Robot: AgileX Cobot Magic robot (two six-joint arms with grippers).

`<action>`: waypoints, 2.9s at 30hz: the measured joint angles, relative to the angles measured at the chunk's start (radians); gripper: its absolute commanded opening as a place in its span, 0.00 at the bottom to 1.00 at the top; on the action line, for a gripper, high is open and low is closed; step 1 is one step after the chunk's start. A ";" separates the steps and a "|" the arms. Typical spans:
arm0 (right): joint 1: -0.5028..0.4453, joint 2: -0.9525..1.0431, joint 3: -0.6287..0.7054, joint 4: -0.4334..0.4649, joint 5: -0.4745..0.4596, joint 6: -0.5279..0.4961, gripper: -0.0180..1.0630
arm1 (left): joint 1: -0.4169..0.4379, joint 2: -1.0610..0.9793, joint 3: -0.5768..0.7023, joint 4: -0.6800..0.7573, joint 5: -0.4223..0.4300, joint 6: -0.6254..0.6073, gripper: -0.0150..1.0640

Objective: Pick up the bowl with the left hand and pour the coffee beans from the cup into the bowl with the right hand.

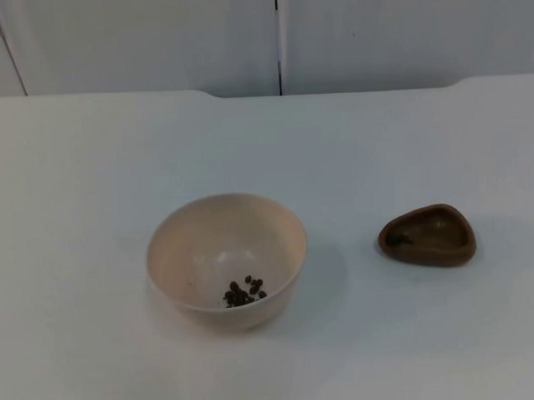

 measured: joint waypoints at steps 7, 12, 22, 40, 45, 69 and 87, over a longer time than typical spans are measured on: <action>0.000 0.000 0.018 -0.051 0.017 0.048 0.67 | 0.000 0.000 0.000 0.000 0.000 0.000 0.83; 0.000 0.000 0.018 -0.057 0.027 0.056 0.67 | 0.000 0.000 0.000 0.000 0.000 0.000 0.83; 0.000 0.000 0.018 -0.102 0.028 0.122 0.67 | 0.000 0.000 0.000 0.000 0.000 0.000 0.84; 0.000 0.000 0.018 -0.102 0.030 0.126 0.99 | 0.000 0.000 0.000 0.008 0.000 -0.017 0.99; 0.000 0.000 0.018 -0.102 0.030 0.126 0.99 | 0.000 0.000 0.000 0.008 0.000 -0.017 0.99; 0.000 0.000 0.018 -0.102 0.030 0.132 0.99 | 0.000 0.000 0.000 0.008 0.000 -0.019 0.99; 0.000 0.000 0.018 -0.102 0.030 0.136 0.99 | 0.009 0.000 0.000 0.008 0.000 -0.019 0.99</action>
